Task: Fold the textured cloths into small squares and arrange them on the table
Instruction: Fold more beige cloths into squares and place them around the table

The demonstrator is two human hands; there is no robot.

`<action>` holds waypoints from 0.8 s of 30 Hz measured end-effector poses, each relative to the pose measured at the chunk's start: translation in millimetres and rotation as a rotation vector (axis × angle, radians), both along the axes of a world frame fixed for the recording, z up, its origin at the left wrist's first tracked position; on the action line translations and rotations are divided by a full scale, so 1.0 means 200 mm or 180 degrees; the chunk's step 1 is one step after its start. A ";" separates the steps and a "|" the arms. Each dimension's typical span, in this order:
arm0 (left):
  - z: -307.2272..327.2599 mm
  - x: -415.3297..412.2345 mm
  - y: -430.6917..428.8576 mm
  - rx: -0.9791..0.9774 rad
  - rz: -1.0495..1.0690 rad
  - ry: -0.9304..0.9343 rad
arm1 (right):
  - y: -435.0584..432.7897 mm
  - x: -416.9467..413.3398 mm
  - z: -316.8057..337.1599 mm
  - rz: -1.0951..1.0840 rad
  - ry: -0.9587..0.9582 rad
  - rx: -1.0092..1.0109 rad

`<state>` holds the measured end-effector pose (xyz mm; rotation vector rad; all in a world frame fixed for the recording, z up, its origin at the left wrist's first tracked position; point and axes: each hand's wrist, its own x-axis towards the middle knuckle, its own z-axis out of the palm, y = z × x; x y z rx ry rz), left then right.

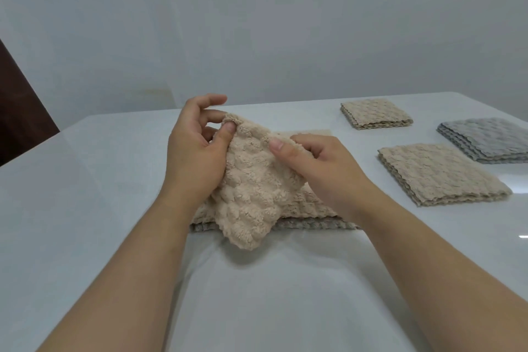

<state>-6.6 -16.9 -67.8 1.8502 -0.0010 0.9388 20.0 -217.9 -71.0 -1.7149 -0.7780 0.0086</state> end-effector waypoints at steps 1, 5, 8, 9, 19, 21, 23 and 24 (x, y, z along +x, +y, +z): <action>-0.01 0.01 0.00 -0.0055 0.0009 0.0019 | 0.00 0.01 0.00 -0.0085 0.0048 0.0018; -0.04 0.04 0.02 -0.0375 0.0169 0.0281 | 0.02 0.04 -0.03 -0.0335 0.0450 0.0377; -0.05 0.05 0.02 -0.0424 0.0061 0.0476 | 0.02 0.07 -0.06 -0.0631 0.0710 0.0522; -0.06 0.06 0.02 -0.0470 -0.0033 0.0544 | 0.02 0.08 -0.07 -0.0708 0.0739 0.0552; 0.01 -0.02 -0.02 -0.1542 -0.1552 0.1563 | 0.00 0.15 -0.10 -0.1106 0.1090 0.0948; -0.01 -0.02 -0.02 -0.1341 -0.1569 0.1704 | 0.00 0.16 -0.11 -0.1102 0.1190 0.1027; -0.02 -0.01 -0.03 -0.1109 -0.1468 0.1726 | 0.01 0.16 -0.12 -0.1111 0.1267 0.1074; -0.03 -0.01 -0.03 -0.0996 -0.1407 0.1723 | 0.01 0.17 -0.13 -0.1122 0.1317 0.1087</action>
